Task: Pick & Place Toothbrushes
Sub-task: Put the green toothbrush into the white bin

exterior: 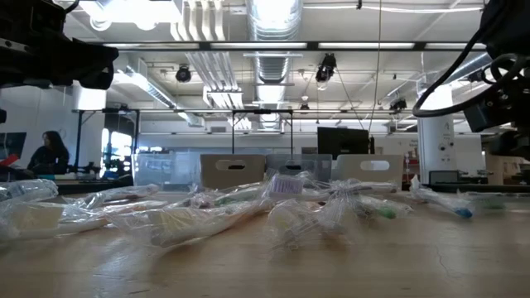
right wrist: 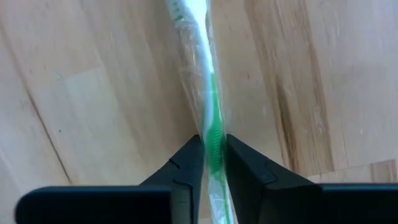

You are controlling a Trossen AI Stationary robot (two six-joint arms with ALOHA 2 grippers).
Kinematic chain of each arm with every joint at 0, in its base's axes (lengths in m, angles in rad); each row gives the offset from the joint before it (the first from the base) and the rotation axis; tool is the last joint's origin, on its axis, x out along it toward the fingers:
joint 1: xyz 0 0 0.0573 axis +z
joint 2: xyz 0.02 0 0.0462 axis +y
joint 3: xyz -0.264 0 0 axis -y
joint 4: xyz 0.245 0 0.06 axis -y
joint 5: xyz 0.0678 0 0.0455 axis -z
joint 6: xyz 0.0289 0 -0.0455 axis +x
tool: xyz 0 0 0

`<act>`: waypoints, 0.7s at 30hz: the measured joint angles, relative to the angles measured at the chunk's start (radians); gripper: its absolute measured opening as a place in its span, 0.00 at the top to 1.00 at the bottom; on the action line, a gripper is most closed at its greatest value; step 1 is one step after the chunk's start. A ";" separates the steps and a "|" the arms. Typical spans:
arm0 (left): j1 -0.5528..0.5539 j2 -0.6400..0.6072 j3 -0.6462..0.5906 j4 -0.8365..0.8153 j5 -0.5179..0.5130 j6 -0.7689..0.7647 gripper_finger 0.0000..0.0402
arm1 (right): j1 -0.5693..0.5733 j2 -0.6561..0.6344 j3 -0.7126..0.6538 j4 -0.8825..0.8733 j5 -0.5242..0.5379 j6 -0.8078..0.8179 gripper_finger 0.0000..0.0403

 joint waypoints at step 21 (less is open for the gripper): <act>0.001 0.000 0.000 0.000 0.000 0.000 0.96 | 0.000 0.002 0.016 0.019 -0.033 0.000 0.96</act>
